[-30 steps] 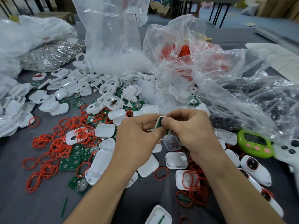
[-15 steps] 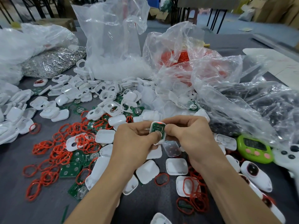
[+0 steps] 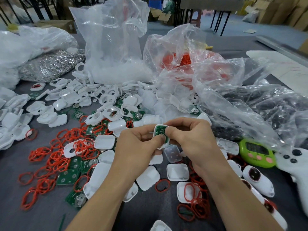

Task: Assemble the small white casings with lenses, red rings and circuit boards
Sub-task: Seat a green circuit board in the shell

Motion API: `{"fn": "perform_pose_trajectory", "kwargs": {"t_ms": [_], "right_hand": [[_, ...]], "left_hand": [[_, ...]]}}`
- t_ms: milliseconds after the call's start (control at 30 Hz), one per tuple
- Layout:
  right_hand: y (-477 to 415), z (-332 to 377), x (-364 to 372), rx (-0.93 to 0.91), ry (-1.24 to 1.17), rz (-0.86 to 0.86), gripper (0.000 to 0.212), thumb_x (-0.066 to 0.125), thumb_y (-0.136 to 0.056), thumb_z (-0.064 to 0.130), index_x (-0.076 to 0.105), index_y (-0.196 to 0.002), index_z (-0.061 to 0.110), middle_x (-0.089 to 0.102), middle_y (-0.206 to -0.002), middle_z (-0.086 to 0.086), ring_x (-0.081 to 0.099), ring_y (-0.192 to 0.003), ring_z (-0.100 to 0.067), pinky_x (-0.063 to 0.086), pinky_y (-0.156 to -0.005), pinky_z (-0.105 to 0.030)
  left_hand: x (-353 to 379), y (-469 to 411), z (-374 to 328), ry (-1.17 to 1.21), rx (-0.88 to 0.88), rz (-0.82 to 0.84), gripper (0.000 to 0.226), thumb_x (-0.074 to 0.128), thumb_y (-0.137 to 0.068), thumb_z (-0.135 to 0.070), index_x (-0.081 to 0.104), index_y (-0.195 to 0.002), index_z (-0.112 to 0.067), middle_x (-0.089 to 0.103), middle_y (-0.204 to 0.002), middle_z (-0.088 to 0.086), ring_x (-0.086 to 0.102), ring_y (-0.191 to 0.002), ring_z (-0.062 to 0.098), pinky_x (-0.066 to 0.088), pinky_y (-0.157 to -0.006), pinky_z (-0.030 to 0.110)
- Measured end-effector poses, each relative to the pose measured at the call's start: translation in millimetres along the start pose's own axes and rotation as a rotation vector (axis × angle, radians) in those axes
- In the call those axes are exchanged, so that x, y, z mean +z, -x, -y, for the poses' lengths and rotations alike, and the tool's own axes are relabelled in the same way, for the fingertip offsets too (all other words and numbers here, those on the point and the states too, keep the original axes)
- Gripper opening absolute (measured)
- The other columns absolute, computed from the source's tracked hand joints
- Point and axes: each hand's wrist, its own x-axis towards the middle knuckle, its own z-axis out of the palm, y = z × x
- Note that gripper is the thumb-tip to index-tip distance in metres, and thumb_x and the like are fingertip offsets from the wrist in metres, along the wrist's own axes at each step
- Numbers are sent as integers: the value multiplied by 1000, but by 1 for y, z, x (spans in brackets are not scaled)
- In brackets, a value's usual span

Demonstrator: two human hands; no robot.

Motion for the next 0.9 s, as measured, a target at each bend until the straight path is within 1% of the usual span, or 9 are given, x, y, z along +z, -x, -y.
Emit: {"fn": "perform_pose_trajectory", "kwargs": {"t_ms": [100, 200, 300, 467, 533, 633, 733, 833, 900], "right_hand": [[-1, -2, 2, -11, 35, -19, 23, 79, -81, 9, 80, -77, 31, 78, -74, 3, 75, -71, -15, 60, -66, -32], [-1, -3, 2, -18, 26, -15, 26, 79, -81, 5, 80, -76, 31, 78, -73, 2, 75, -68, -13, 58, -63, -28], [-1, -3, 2, -24, 25, -16, 27, 79, -80, 4, 80, -76, 30, 78, -73, 2, 75, -67, -13, 57, -62, -25], [-1, -5, 2, -10, 50, -32, 23, 80, -79, 7, 81, -77, 30, 78, -74, 2, 76, -72, -17, 63, -69, -37], [-1, -4, 3, -6, 63, -36, 20, 80, -78, 11, 80, -78, 31, 78, -73, 2, 76, -72, -18, 64, -71, -39], [-1, -3, 2, 4, 68, -32, 19, 80, -77, 12, 80, -77, 31, 78, -72, 3, 75, -70, -16, 61, -66, -36], [-1, -3, 1, 18, 76, -9, 17, 81, -78, 9, 81, -76, 26, 77, -72, 2, 73, -68, -13, 58, -66, -31], [0, -3, 1, 26, 104, 4, 10, 80, -76, 14, 81, -79, 24, 78, -73, 3, 74, -70, -13, 62, -72, -36], [0, -3, 2, 19, 130, 3, 10, 80, -76, 15, 81, -78, 25, 78, -73, 4, 73, -70, -12, 62, -74, -38]], "left_hand": [[0, -1, 1, -23, 14, -12, 25, 77, -89, -8, 83, -97, -30, 79, -78, 2, 71, -63, 7, 58, -61, 21], [0, 0, 1, -17, 21, -12, 26, 76, -90, -7, 83, -96, -31, 79, -75, 2, 68, -58, 5, 55, -57, 17], [0, 1, 1, -28, 35, -3, 25, 75, -91, -7, 83, -96, -30, 78, -72, 1, 65, -54, 2, 54, -57, 16], [0, 0, 1, -58, 30, -9, 24, 76, -91, -10, 83, -95, -33, 77, -70, 1, 63, -52, 3, 55, -58, 20], [0, 0, 1, -46, 22, -12, 23, 76, -90, -10, 83, -94, -31, 76, -69, 1, 64, -52, 4, 56, -58, 21], [0, 1, -1, -23, 26, -32, 21, 75, -90, -12, 84, -93, -31, 75, -67, -3, 66, -54, 4, 55, -56, 18], [0, 1, -3, -26, 37, -43, 22, 72, -91, -8, 84, -93, -26, 73, -62, -5, 61, -48, 2, 51, -50, 14], [0, 0, -4, -49, 40, -42, 25, 73, -90, -4, 85, -89, -26, 72, -58, -3, 58, -43, 2, 49, -47, 14], [0, -1, -4, -61, 42, -49, 28, 74, -89, -4, 85, -84, -29, 71, -58, -1, 56, -42, 5, 48, -46, 14]]}}
